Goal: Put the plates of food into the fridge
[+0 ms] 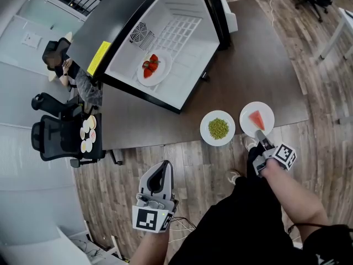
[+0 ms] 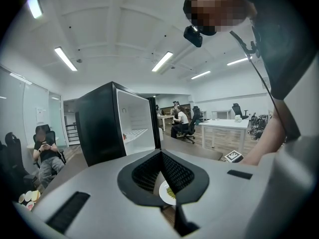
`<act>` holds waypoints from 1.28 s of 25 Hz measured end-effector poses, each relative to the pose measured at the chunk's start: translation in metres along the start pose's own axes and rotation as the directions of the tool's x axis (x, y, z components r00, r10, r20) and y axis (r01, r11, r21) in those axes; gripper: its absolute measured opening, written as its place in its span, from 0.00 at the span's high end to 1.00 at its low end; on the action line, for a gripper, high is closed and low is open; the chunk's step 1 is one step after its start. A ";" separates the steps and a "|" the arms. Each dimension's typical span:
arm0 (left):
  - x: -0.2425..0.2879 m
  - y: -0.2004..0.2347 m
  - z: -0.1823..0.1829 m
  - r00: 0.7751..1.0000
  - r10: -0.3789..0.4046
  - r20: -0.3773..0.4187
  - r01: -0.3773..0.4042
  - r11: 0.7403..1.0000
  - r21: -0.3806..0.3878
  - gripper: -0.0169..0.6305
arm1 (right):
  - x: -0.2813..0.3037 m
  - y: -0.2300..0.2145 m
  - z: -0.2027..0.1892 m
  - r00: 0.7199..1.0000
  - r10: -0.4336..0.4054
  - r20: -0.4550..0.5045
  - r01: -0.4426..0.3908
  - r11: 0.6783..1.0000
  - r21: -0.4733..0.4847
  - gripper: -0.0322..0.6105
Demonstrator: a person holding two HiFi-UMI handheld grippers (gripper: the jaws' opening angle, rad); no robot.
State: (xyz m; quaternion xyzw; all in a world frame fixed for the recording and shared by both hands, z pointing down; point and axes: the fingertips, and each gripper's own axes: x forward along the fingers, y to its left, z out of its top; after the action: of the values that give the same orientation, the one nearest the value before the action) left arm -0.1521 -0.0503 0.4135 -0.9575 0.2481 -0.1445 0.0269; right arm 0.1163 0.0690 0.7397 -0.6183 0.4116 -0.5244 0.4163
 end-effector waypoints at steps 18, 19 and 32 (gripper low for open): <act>-0.028 0.028 -0.003 0.997 0.063 0.044 -0.061 0.997 -0.057 0.97 | -0.011 0.014 0.001 1.000 -0.011 0.021 0.010 0.999 0.042 0.92; -0.030 0.029 -0.005 0.997 0.067 0.044 -0.065 0.996 -0.064 0.97 | -0.013 0.016 0.001 1.000 -0.005 0.020 0.004 0.999 0.049 0.92; -0.033 0.052 0.020 0.986 0.123 0.116 -0.113 0.990 -0.082 0.97 | 0.000 0.085 0.011 0.996 0.084 -0.003 -0.084 0.993 0.085 0.92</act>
State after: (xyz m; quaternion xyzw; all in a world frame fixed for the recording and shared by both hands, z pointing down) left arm -0.1982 -0.0798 0.3796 -0.9485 0.3076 -0.0750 0.0144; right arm 0.1211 0.0435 0.6577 -0.5807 0.4161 -0.5252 0.4625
